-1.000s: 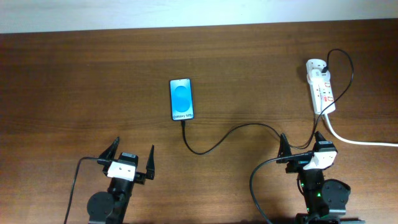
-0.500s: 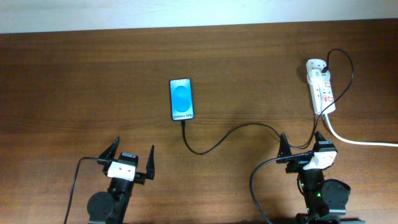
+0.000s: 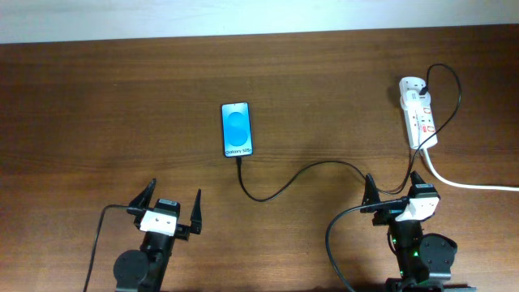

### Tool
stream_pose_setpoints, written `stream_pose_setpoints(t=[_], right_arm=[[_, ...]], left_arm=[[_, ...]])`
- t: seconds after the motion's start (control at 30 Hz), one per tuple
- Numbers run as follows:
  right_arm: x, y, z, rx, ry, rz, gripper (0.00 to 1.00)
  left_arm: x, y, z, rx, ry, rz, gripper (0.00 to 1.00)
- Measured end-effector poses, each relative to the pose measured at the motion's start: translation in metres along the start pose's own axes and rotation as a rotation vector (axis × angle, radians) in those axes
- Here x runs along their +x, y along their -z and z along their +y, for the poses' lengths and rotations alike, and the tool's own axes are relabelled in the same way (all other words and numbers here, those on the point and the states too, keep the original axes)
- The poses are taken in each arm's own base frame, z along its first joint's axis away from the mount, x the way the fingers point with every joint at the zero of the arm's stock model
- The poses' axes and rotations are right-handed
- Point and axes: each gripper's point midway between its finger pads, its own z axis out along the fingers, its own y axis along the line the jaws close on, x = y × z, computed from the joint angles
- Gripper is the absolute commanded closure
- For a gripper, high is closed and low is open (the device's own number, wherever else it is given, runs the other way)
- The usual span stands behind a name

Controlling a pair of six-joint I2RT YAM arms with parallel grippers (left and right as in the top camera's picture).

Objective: Plug charger to phone and switch on socket

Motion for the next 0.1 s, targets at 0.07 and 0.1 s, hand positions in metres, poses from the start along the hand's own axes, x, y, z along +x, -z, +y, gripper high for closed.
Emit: stream_pose_setpoints(t=[0.07,0.1], right_arm=[[-0.0002,0.0000,0.0000,0.000,0.001,0.000,0.02],[-0.0001,0.0000,0.0000,0.000,0.000,0.000,0.02]], left_arm=[[0.0000,0.0000,0.0000,0.000,0.000,0.000,0.01],[0.0000,0.0000,0.0000,0.000,0.000,0.000,0.01]])
